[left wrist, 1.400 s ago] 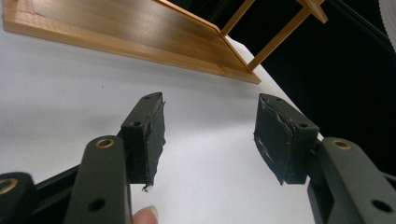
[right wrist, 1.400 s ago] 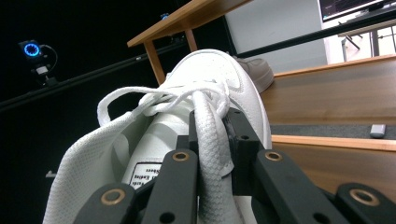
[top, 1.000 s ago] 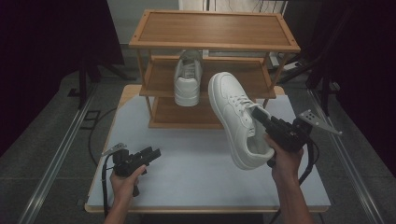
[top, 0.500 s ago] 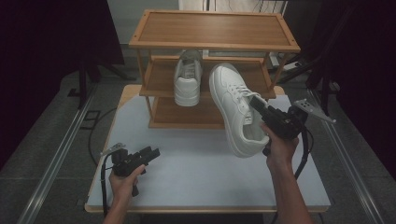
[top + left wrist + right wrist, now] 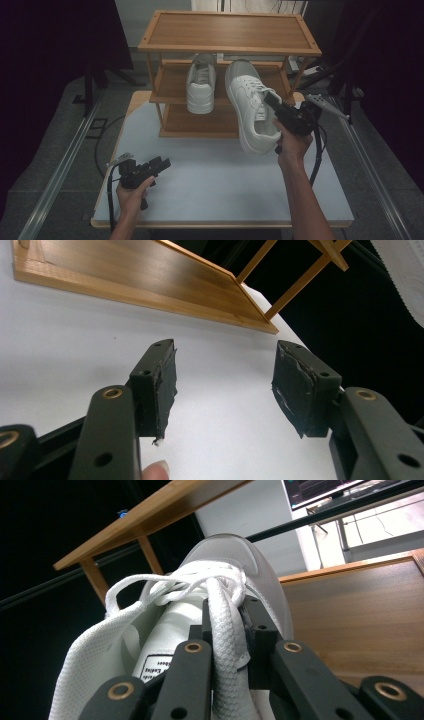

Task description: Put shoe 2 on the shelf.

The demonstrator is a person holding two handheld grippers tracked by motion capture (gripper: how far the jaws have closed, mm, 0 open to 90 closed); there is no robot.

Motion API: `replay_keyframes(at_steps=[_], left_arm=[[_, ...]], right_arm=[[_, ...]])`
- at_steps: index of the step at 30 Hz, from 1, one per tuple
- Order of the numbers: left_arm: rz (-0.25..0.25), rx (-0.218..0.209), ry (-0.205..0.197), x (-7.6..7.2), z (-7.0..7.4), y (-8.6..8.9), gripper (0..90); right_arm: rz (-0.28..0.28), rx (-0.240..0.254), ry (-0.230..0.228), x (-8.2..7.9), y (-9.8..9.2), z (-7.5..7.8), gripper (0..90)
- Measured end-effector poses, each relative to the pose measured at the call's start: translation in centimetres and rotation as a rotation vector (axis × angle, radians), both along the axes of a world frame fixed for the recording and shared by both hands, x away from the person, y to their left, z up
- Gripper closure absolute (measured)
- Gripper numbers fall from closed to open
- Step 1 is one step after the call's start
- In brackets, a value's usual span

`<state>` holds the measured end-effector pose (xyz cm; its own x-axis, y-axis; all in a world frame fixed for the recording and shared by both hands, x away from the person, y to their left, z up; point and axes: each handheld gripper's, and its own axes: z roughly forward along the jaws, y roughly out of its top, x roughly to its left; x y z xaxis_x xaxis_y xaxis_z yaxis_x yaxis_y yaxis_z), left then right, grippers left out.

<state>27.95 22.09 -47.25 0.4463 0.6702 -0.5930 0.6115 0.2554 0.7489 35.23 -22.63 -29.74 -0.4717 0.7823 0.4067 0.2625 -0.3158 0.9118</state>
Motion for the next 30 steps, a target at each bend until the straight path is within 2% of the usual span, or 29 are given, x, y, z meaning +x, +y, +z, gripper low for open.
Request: replay_keyframes(at_steps=[14,23,30], left_arm=[[0.006,-0.015,-0.003,0.1,-0.1,0.3,43.2],[0.005,-0.027,-0.005,0.0,0.0,0.6,43.3],[0.005,-0.029,-0.006,0.1,0.0,0.6,43.4]], right_arm=[[-0.082,-0.011,0.045,4.1,3.3,1.1,81.6],[-0.132,-0.018,0.077,6.7,5.6,1.2,81.6],[-0.205,-0.017,0.103,8.5,6.5,1.1,81.3]])
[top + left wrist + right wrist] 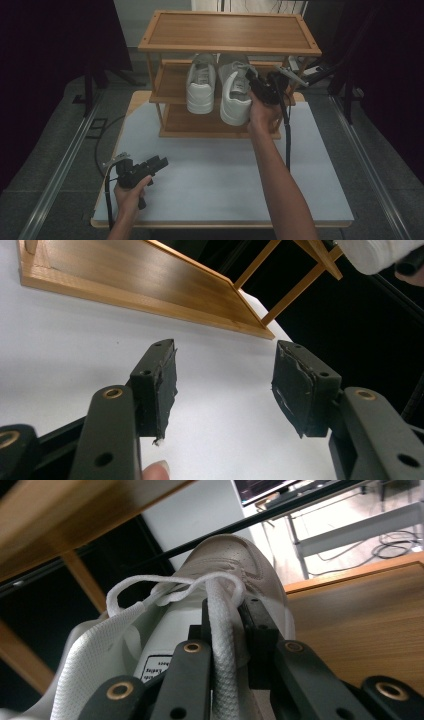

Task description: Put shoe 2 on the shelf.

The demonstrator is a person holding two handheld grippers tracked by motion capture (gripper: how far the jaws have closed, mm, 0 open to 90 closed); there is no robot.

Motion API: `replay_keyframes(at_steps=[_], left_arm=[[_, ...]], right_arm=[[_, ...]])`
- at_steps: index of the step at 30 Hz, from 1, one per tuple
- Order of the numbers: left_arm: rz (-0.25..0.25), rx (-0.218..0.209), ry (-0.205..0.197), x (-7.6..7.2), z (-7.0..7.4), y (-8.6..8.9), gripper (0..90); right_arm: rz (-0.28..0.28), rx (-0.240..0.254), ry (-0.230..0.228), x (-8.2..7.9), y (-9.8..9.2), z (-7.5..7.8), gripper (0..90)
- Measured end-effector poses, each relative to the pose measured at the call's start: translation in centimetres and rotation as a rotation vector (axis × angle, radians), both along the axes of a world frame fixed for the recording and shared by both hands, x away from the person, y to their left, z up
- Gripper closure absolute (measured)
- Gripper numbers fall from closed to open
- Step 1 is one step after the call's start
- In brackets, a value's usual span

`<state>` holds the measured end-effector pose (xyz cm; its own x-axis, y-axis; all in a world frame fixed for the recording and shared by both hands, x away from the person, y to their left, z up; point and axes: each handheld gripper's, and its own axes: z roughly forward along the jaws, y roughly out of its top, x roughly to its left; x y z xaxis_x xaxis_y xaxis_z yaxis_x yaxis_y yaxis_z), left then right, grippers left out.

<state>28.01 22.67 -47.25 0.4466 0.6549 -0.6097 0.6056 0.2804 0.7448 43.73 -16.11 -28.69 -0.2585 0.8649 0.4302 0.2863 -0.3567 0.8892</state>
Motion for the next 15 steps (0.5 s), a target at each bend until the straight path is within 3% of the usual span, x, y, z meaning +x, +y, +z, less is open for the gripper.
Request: replay_keyframes(at_steps=[5,15], left_arm=[[0.0,0.001,0.002,0.1,0.0,0.0,43.5],[-0.001,0.001,0.0,0.1,-0.1,0.2,43.7]], right_arm=[[-0.033,0.013,0.028,1.4,0.3,-0.1,80.8],[-0.073,-0.014,0.083,3.4,1.7,0.0,76.9]])
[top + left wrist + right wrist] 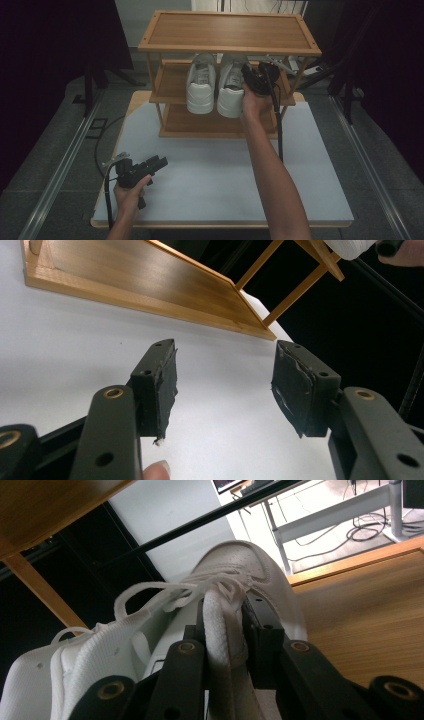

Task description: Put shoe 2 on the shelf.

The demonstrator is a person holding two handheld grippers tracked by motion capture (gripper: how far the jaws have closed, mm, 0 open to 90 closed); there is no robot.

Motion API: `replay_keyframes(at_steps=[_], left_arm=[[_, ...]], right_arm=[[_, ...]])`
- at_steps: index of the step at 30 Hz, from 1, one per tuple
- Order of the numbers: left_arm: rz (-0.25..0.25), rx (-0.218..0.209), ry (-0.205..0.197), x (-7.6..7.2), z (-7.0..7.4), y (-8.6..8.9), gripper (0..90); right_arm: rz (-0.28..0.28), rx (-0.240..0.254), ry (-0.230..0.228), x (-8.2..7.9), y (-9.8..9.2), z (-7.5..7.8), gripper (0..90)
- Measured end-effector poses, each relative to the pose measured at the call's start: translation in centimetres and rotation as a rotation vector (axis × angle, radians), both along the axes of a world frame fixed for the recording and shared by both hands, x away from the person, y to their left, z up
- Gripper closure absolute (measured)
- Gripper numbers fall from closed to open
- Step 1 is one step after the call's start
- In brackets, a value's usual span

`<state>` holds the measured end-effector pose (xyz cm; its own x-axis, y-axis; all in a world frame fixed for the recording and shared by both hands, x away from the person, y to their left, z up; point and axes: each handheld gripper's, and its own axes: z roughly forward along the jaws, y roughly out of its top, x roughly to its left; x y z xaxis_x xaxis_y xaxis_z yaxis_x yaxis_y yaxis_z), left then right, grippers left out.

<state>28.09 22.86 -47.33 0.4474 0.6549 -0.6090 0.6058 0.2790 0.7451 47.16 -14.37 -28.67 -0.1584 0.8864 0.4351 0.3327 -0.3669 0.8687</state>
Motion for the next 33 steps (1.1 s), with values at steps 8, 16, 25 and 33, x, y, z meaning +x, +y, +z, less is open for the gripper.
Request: replay_keyframes(at_steps=[8,16,25,33], left_arm=[[0.001,0.001,0.002,0.0,-0.1,-0.2,43.8],[-0.005,0.01,0.005,0.0,-0.1,-0.5,43.8],[0.0,0.012,-0.009,-0.2,0.3,-0.4,43.7],[-0.014,0.022,-0.011,-0.2,0.4,-0.6,43.5]], right_arm=[[0.057,0.023,-0.017,0.6,-0.2,0.3,60.7],[0.117,0.01,-0.058,-1.0,-1.0,1.1,57.9],[0.191,-0.092,-0.117,-4.9,-2.5,1.1,56.8],[0.278,-0.105,-0.159,-8.7,-4.7,0.0,55.0]])
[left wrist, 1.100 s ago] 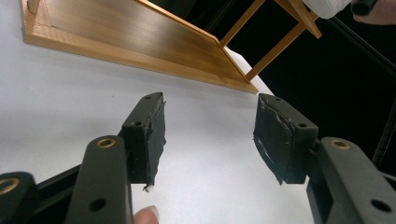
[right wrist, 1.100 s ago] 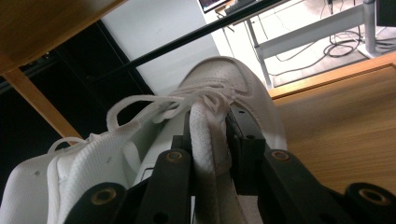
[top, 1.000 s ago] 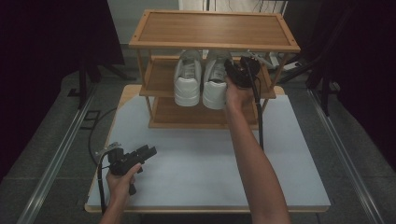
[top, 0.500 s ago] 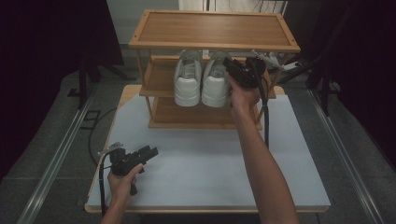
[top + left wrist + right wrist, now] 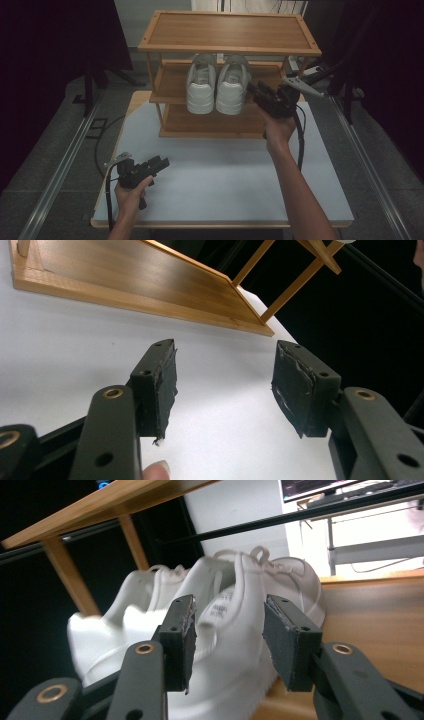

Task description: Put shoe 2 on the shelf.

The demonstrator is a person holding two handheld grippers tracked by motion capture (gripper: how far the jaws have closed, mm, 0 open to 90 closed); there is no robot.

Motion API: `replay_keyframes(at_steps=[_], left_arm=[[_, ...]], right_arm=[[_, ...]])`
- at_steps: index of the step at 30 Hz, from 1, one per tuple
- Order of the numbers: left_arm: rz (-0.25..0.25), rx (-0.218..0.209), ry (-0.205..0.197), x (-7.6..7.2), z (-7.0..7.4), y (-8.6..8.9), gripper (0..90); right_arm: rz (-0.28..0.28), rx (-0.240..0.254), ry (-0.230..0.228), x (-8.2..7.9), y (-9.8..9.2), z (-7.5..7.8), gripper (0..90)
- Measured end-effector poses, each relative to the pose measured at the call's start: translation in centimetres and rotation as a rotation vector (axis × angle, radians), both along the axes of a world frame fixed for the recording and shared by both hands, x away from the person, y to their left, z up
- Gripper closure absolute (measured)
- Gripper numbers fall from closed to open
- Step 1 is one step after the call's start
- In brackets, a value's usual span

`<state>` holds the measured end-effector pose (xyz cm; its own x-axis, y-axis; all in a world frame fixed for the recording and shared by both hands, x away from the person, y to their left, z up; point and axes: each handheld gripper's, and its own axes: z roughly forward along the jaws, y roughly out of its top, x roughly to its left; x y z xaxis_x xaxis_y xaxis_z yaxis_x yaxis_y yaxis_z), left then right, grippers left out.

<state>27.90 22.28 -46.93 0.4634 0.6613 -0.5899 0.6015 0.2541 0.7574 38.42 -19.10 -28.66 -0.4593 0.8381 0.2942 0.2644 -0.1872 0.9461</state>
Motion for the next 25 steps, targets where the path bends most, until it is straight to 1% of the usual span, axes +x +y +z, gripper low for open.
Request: replay_keyframes(at_steps=[3,6,9,13,14,17,19,22,25], left_arm=[[0.002,0.002,-0.002,0.0,0.0,0.0,43.4],[-0.006,0.008,-0.001,0.0,0.0,0.0,43.3],[-0.009,0.012,0.002,0.0,0.0,-0.1,43.2],[-0.017,0.023,0.003,0.0,0.0,-0.3,43.2],[-0.013,0.012,0.005,0.0,0.0,-0.4,43.2],[-0.014,0.015,0.008,0.0,0.0,-0.4,43.2],[-0.014,0.015,0.007,0.0,0.0,-0.4,43.2],[-0.015,0.016,0.001,0.0,0.0,-0.3,43.1],[-0.016,0.011,-0.001,0.0,0.1,-0.3,42.9]], right_arm=[[0.022,-0.005,-0.015,-1.5,-1.2,-0.7,54.5],[0.042,0.007,-0.029,-3.0,-2.4,-1.5,53.9],[0.058,-0.02,-0.044,-4.3,-3.6,-2.7,52.6],[0.092,-0.027,-0.037,-5.6,-4.5,-4.1,51.1],[0.099,-0.037,-0.035,-5.9,-4.8,-4.6,50.9],[0.105,-0.05,-0.039,-6.5,-5.0,-5.5,50.7],[0.113,-0.069,-0.036,-6.8,-5.0,-5.9,50.1],[0.122,-0.071,-0.039,-6.9,-5.1,-6.0,48.4],[0.138,-0.074,-0.039,-7.3,-5.0,-6.1,44.3]])
